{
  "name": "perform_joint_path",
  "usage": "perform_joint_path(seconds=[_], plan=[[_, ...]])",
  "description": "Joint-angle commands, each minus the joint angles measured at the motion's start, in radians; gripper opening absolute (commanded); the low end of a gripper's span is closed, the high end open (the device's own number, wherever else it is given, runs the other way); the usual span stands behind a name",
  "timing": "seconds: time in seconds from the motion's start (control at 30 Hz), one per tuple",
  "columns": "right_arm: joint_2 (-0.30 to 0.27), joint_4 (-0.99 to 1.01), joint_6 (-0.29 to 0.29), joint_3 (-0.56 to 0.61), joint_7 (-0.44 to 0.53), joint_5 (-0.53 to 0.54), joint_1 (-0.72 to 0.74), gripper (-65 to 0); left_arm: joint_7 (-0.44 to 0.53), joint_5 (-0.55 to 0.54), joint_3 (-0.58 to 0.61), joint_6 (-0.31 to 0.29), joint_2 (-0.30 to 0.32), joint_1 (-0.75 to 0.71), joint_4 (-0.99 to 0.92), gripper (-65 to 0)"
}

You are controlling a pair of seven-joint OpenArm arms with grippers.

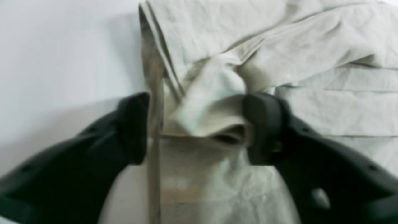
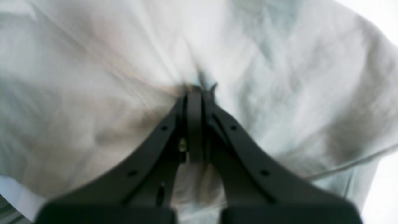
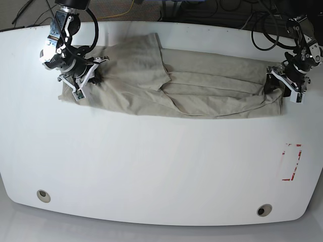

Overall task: Layout the t-shirt on the table in an organized manner, then fold the t-shirt properly
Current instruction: 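Drag the gripped end with the left gripper to straighten the strip, then fold the gripped end with the left gripper toward the right gripper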

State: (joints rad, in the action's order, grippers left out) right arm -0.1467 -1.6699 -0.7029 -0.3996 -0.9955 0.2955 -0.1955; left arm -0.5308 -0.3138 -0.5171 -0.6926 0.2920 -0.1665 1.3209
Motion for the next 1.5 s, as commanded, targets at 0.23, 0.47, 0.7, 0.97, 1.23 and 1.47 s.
perform_joint_path(seconds=[0.23,0.47,0.7,0.97,1.23,1.47], plan=[[-0.003,-0.002,0.005,0.001,-0.038,-0.022,-0.003,-65.0,-0.051,0.02,0.002,-0.006,0.006,-0.008,0.003,-65.0],[-0.003,-0.002,0.005,0.001,-0.038,-0.022,-0.002,-65.0,-0.051,0.015,-0.001,-0.006,-0.004,-0.015,0.121,-65.0],[-0.003,-0.002,0.005,0.001,-0.038,-0.025,-0.002,-65.0,-0.051,0.014,0.013,-0.006,-0.041,-0.043,0.312,-65.0],[-0.003,-0.002,0.005,0.001,-0.038,-0.022,0.0,-65.0,-0.055,0.012,0.148,-0.006,-0.058,-0.063,0.438,-65.0],[-0.003,-0.002,0.005,0.001,-0.038,-0.022,0.0,-65.0,-0.055,0.014,0.295,-0.006,-0.103,-0.069,0.461,-65.0],[-0.001,-0.002,0.005,0.001,-0.038,-0.022,0.0,-65.0,-0.055,0.018,0.314,-0.006,-0.187,-0.066,0.461,-65.0]])
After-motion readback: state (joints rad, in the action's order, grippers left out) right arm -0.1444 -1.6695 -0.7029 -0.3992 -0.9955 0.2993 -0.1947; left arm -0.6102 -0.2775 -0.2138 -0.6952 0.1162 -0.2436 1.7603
